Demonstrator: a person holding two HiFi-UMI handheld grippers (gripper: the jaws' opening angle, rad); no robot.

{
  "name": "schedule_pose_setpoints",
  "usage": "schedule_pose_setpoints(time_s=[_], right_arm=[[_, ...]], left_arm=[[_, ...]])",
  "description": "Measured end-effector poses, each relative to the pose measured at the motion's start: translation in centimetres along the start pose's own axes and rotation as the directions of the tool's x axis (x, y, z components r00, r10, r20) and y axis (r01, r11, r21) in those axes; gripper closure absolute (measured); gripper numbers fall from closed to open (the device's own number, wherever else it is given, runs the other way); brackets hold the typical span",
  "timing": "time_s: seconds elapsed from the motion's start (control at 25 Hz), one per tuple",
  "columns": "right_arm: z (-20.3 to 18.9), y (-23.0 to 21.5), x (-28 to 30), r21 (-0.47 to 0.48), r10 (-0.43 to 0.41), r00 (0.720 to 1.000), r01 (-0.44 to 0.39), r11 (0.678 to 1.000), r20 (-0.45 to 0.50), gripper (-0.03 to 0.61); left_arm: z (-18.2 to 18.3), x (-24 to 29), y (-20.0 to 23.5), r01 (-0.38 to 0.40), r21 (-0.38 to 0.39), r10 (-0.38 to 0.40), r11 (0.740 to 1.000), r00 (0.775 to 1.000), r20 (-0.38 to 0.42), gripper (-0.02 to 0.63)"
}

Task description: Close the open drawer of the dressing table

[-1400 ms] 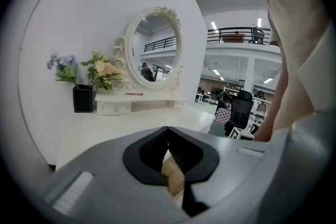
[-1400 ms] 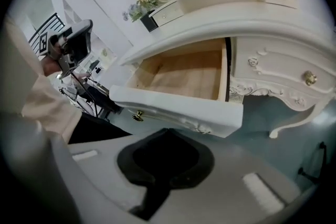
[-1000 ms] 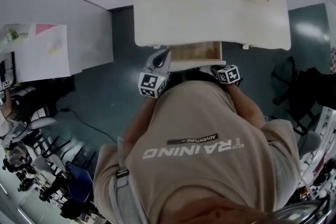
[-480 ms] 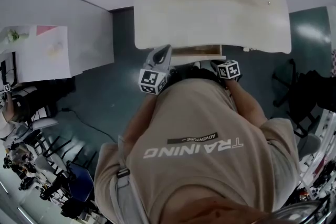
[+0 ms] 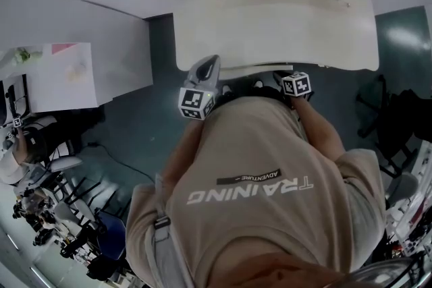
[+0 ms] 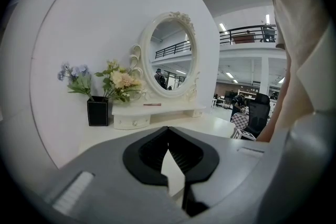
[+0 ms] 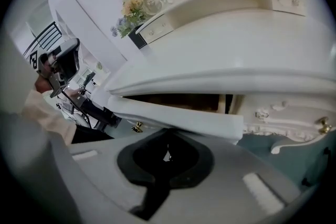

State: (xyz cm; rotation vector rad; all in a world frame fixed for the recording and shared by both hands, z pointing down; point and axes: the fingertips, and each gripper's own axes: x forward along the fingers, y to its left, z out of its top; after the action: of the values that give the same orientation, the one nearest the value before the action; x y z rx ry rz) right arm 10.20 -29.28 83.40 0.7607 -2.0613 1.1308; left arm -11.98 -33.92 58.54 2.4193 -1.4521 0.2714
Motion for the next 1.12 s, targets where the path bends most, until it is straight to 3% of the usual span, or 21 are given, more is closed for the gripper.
schedule_pose_setpoints(time_s=[0.36,0.72,0.96,1.12], right_arm=[[3.4,-1.6,0.5,0.048,-0.051,0.995,0.046,0.998,0.088,0.575],[4.9,-1.6,0.4,0.102,-0.063,0.989,0.049,0.994,0.137,0.575],[2.9,0.9,-1.8,0.026,-0.024,0.992,0.021,0.999,0.128,0.575],[3.5,2.5,-3.7,0.016,-0.012,0.980,0.009,1.000,0.196,0.575]], left_arm=[[1.5,1.0,1.3,0.003,0.027,-0.004,1.000,1.000,0.010,0.607],[1.6,0.2,2.2,-0.022,0.003,0.022,1.000,0.999,0.025,0.607],[1.6,-1.0,1.1,-0.009,-0.009,0.009,1.000,1.000,0.017,0.607],[1.4,-1.1,0.7,0.017,-0.008,-0.017,1.000,1.000,0.022,0.607]])
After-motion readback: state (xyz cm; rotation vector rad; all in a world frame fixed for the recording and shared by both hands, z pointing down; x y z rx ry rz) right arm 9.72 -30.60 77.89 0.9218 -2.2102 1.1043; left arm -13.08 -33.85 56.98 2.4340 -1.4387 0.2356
